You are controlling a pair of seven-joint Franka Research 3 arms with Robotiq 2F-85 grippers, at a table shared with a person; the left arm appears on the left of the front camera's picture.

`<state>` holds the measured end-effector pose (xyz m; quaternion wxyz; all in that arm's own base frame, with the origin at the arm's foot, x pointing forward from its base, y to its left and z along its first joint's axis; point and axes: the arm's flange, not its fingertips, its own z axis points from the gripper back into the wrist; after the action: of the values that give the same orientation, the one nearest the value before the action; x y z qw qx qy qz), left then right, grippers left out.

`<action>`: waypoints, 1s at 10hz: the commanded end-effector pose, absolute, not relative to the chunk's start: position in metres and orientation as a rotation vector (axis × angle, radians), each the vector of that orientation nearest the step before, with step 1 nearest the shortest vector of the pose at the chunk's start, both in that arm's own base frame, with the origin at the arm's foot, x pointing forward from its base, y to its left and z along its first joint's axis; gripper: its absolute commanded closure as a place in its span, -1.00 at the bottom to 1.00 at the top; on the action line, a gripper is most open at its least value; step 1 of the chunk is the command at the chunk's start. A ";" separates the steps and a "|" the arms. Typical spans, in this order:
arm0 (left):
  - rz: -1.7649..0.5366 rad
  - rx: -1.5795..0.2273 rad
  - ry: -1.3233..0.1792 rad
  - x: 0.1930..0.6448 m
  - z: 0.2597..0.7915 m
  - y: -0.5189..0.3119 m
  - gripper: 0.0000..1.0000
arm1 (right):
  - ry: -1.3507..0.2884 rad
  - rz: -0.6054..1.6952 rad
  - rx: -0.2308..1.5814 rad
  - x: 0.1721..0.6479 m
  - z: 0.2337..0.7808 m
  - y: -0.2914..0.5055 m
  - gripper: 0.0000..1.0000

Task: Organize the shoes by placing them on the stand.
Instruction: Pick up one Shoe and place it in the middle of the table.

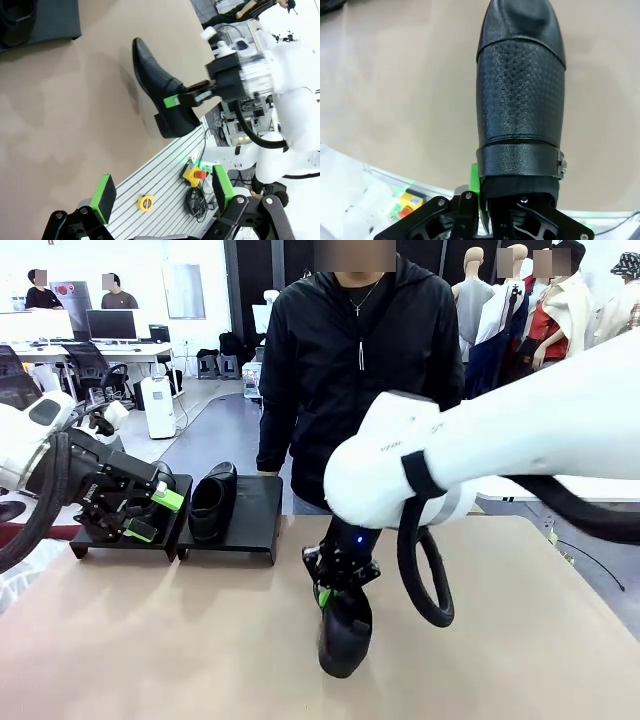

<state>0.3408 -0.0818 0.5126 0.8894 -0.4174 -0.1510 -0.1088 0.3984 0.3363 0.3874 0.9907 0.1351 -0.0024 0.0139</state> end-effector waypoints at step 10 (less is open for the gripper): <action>-0.229 -0.890 -0.318 0.341 0.513 -0.081 -1.00 | -0.033 0.097 0.476 0.396 0.466 0.250 -1.00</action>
<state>0.3409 -0.0815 0.5125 0.8894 -0.4177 -0.1506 -0.1086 0.4158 0.3085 0.4374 0.9770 0.2110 0.0033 0.0319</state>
